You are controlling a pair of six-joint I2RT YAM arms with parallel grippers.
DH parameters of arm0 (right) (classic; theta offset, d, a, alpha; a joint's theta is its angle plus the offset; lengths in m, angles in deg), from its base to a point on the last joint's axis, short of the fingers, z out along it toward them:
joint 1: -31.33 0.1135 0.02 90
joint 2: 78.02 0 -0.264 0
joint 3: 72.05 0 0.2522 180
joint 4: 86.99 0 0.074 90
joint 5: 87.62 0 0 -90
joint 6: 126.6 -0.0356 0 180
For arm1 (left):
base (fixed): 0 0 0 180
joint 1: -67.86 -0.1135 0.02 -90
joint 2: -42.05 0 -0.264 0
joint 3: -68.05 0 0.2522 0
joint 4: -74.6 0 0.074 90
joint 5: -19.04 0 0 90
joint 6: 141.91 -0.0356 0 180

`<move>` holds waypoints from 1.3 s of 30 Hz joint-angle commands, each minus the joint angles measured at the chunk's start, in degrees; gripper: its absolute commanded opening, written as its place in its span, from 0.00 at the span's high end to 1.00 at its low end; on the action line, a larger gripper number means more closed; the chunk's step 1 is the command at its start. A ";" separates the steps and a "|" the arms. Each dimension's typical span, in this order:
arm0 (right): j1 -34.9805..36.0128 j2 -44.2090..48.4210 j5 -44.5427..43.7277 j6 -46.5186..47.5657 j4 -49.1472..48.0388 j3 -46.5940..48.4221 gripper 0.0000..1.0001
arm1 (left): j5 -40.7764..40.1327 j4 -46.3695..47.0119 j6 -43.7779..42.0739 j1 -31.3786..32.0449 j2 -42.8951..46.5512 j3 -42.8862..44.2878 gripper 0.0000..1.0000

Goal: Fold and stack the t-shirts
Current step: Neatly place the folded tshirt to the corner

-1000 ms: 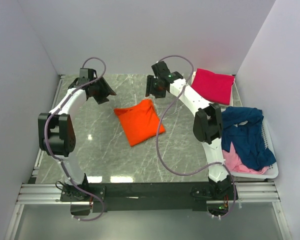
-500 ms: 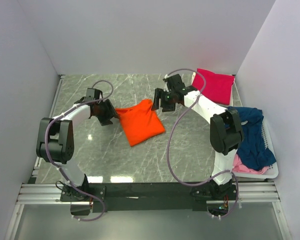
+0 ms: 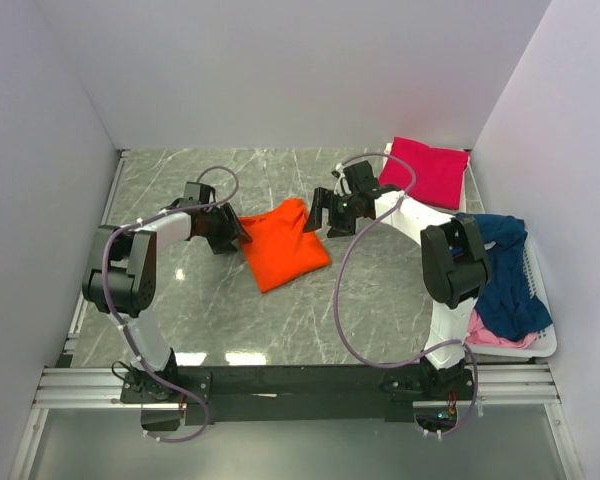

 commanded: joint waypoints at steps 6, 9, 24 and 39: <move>-1.72 -2.21 8.63 1.35 -3.50 0.89 0.09 | -0.78 0.28 -0.41 0.37 -2.29 2.62 0.40; -2.16 -4.50 9.78 1.53 -2.45 2.56 0.08 | -1.22 -0.07 -0.76 0.54 -3.43 3.32 0.42; -3.39 -11.27 10.57 -0.14 -3.76 6.16 0.06 | -1.31 -2.53 -3.75 0.90 -8.01 3.85 0.73; 1.27 -18.39 10.48 -1.99 -3.15 10.12 0.16 | 0.36 -2.45 -4.55 1.34 -9.15 3.76 0.79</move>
